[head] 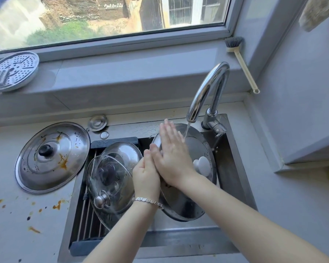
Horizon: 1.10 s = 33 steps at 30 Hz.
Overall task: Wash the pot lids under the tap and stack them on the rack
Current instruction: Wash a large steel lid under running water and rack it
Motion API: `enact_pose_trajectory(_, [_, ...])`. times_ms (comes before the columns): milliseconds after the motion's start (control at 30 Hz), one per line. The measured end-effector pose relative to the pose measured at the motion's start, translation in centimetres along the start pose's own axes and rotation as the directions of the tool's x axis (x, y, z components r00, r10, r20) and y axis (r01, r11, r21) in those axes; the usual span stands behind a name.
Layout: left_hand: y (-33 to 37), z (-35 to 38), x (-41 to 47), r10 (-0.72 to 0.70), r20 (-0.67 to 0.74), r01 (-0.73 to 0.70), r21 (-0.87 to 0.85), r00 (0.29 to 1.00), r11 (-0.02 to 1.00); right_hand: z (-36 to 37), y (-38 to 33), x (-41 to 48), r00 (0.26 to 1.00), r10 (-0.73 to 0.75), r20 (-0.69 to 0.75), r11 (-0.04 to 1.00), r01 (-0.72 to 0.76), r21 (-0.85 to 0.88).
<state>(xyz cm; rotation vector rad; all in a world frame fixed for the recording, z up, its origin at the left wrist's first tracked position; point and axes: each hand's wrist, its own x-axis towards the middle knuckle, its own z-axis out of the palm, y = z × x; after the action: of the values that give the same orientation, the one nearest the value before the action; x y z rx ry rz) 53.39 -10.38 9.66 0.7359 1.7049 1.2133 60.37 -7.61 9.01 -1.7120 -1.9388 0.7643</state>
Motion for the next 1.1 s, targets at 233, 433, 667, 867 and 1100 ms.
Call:
enact_pose_trajectory(233, [0.2, -0.2, -0.7, -0.006, -0.067, 0.009, 0.038, 0.998, 0.999, -0.7, 1.6, 2.7, 0.934, 0.358, -0.024, 0.929, -0.353, 0.112])
enact_pose_trajectory(433, [1.0, -0.7, 2.2, -0.267, -0.167, 0.219, -0.260, 0.949, 0.940, 2.8, 1.0, -5.2, 0.967, -0.253, -0.030, 0.966, 0.251, -0.054])
enact_pose_trajectory(667, [1.8, -0.4, 1.7, -0.273, -0.281, 0.192, -0.285, 0.920, 0.939, -0.1, -0.7, -0.2, 0.977, -0.211, 0.040, 0.975, 0.213, -0.065])
enact_pose_trajectory(867, [2.3, -0.5, 2.2, -0.285, -0.286, 0.199, -0.293, 0.915, 0.935, 0.8, 0.3, -2.1, 0.928, -0.372, 0.029, 0.921, 0.373, -0.113])
enact_pose_trajectory(1100, [2.5, -0.5, 1.8, -0.264, -0.347, 0.143, -0.336, 0.900, 0.931, 0.2, 4.3, -3.6, 0.979, -0.202, -0.034, 0.978, 0.200, -0.059])
